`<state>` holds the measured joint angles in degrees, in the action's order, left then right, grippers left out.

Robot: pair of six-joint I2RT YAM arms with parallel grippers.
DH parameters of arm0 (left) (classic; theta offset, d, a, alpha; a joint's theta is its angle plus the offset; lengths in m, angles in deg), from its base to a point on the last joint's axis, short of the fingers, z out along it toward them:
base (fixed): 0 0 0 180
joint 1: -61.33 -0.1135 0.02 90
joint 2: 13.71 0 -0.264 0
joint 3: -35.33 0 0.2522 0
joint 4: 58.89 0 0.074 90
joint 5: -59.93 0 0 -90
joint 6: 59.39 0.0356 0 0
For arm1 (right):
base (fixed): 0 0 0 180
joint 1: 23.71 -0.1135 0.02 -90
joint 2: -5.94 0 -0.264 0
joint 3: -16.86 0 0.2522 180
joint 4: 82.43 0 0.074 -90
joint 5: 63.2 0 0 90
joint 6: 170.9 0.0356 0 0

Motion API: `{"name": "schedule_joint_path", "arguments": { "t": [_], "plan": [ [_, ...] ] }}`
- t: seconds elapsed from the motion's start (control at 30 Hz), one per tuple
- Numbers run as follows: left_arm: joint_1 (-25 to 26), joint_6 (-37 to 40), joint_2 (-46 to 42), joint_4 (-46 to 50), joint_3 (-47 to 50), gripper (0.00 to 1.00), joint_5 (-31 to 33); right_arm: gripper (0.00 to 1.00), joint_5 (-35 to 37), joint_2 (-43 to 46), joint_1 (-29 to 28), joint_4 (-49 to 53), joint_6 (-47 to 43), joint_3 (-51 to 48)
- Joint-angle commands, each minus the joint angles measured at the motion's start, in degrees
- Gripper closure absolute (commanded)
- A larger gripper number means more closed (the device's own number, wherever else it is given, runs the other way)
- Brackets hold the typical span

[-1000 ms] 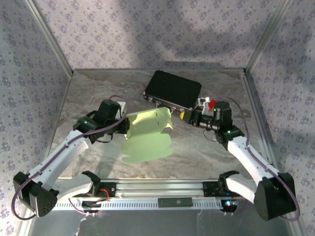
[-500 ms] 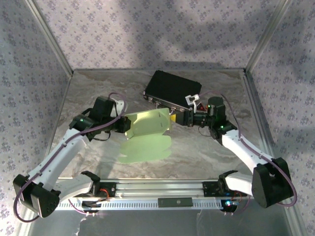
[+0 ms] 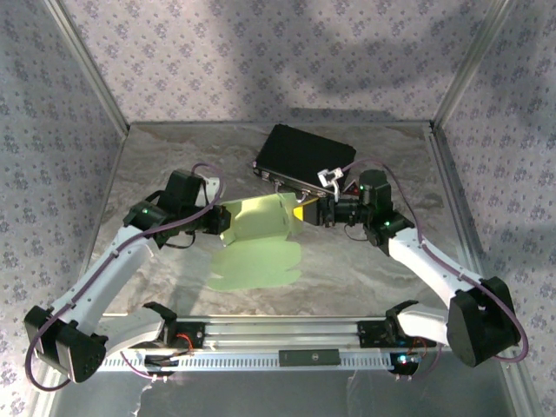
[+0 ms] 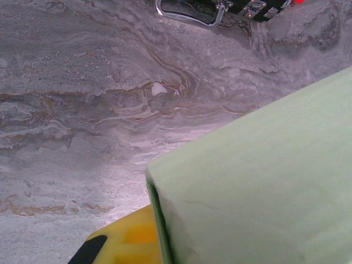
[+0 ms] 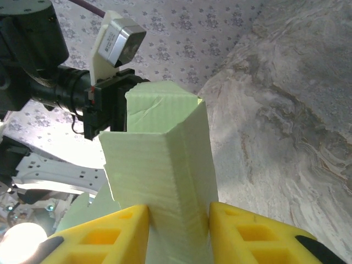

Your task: Fold the paper box

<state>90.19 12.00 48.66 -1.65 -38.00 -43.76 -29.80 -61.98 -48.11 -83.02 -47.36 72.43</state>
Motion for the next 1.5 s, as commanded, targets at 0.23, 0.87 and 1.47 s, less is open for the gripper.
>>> {"name": "schedule_joint_path", "arguments": {
  "t": [0.23,0.87,1.47],
  "plan": [
    [-0.2,0.0,0.5,-0.2,-1.5,1.0,1.4,0.62,6.2,1.2,-4.6,11.8,-8.2,6.3],
    [2.2,-0.6,-0.2,0.2,-2.2,1.0,4.7,0.6,27.9,-1.2,-12.9,28.8,-17.0,15.5],
    [6.5,-1.8,0.2,0.7,-3.3,1.0,9.3,0.6,48.3,-5.7,-21.2,37.3,-18.8,22.9]
  ]
}}
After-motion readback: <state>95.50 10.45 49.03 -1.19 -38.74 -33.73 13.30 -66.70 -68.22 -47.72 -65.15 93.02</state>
